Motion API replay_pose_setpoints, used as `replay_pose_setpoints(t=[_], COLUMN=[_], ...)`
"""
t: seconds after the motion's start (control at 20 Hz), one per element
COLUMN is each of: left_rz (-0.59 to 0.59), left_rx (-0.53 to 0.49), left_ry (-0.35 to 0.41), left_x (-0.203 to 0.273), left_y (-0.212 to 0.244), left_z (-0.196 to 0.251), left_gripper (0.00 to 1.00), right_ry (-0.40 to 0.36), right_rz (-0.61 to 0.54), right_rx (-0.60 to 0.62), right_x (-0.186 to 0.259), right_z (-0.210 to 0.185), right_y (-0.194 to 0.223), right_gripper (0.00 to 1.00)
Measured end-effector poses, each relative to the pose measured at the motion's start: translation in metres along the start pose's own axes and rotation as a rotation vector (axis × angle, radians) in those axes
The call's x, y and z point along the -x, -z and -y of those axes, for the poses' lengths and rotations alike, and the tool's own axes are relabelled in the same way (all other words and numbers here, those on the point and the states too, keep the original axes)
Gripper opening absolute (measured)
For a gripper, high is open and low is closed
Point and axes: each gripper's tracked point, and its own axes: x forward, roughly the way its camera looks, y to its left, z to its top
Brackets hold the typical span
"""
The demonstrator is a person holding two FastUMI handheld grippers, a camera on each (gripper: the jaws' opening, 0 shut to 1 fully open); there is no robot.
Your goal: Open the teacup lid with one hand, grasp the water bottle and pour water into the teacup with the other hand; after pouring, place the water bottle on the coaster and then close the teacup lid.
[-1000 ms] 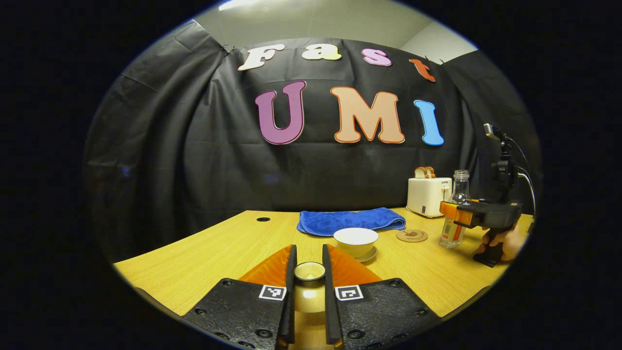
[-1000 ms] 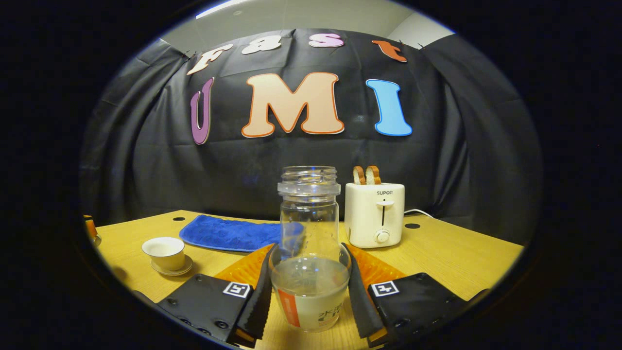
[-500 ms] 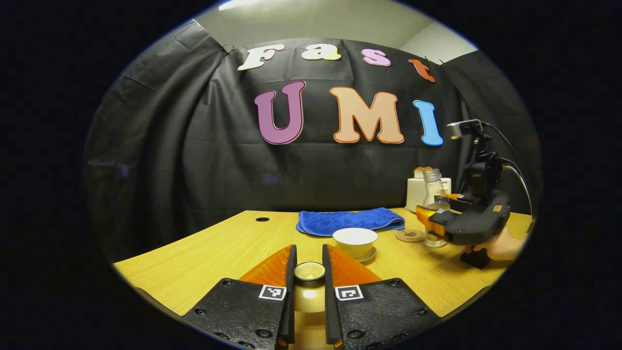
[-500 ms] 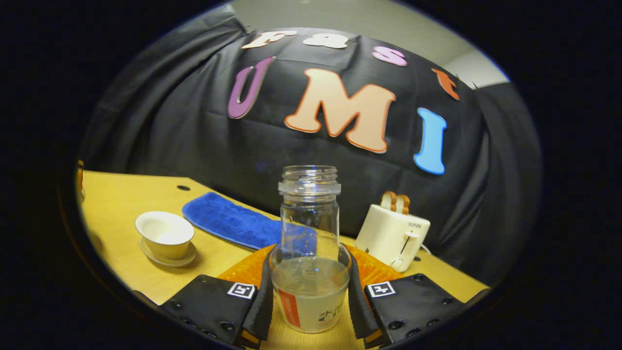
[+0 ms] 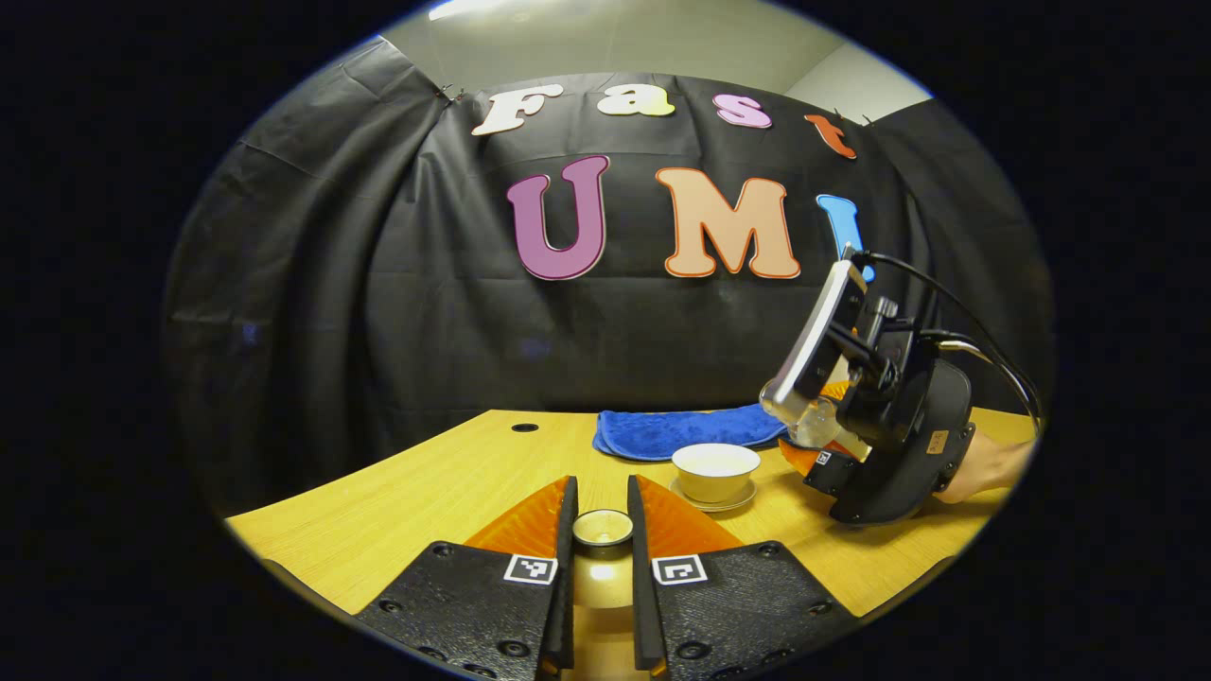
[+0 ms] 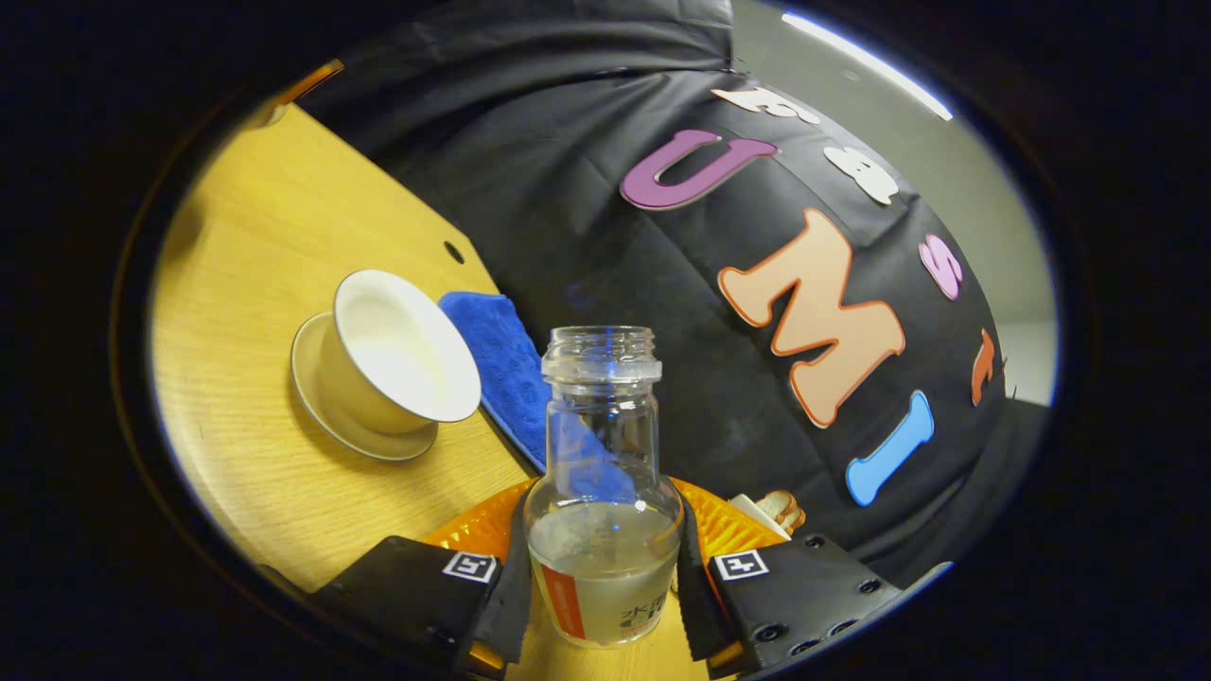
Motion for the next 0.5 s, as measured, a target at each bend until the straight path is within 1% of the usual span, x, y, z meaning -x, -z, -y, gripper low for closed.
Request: replay_pose_setpoints(t=[0.15,0.25,0.5], left_rz=[-0.001,-0.001,0.0], left_rx=[0.0,0.0,0.001], left_ry=[-0.025,-0.037,-0.041], left_x=[-0.001,-0.001,-0.001], left_y=[0.0,0.001,0.001], left_z=[-0.015,-0.022,-0.024], left_gripper=[0.22,0.22,0.22], right_ry=[-0.033,-0.05,-0.078], right_rz=[0.005,-0.002,-0.034], right_rx=[0.117,0.129,0.26], right_x=[0.0,-0.005,-0.011], right_z=[-0.014,-0.016,-0.014], right_y=[-0.004,0.003,0.007], right_gripper=[0.68,0.68,0.67])
